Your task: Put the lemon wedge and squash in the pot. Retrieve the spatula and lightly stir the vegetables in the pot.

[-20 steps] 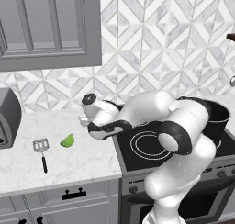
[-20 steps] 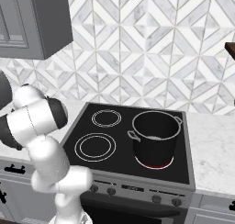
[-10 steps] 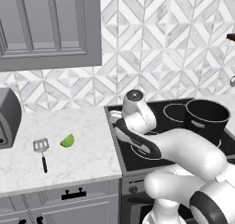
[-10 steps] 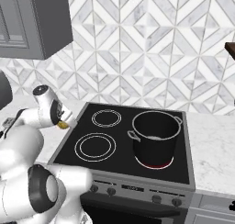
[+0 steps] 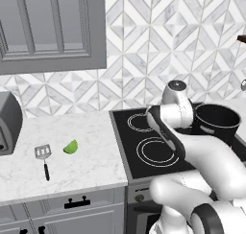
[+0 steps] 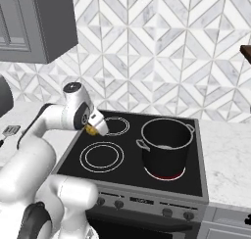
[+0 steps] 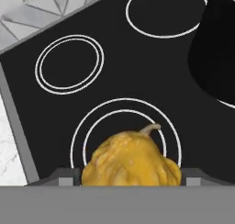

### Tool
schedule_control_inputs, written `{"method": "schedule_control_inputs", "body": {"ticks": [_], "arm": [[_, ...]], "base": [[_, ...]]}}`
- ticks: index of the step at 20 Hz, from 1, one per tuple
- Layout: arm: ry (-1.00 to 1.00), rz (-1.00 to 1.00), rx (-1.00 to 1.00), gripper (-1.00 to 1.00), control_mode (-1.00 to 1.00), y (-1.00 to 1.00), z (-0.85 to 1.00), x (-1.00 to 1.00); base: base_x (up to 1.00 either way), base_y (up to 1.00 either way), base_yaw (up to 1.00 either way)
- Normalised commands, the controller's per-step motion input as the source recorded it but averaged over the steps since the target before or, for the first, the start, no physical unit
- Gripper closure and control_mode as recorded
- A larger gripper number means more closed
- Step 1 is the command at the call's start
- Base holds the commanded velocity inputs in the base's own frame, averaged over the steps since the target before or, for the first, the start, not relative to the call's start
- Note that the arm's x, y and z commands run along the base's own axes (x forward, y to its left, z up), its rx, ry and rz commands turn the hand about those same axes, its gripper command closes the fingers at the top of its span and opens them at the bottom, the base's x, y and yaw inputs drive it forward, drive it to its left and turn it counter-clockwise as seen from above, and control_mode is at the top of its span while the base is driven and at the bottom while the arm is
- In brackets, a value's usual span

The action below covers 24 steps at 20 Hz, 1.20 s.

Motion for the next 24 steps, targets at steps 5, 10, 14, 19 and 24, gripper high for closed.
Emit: {"method": "schedule_control_inputs", "body": {"ticks": [5, 10, 14, 19, 24], "arm": [[0.17, -0.13, 0.0, 1.0, -1.0, -1.0, 0.33, 0.25], [0.12, -0.03, 0.0, 1.0, -1.0, -1.0, 0.01, 0.38], [0.1, 0.0, 0.0, 1.0, -1.0, -1.0, 0.0, 0.49], [0.08, 0.0, 0.0, 1.0, -1.0, -1.0, -0.03, 0.51], [0.12, 0.0, 0.0, 1.0, -1.0, -0.89, -0.51, 0.55]], "base": [[0.0, 0.0, 0.0], [0.0, 0.0, 0.0], [0.0, 0.0, 0.0], [0.0, 0.0, 0.0], [0.0, 0.0, 0.0]]}}
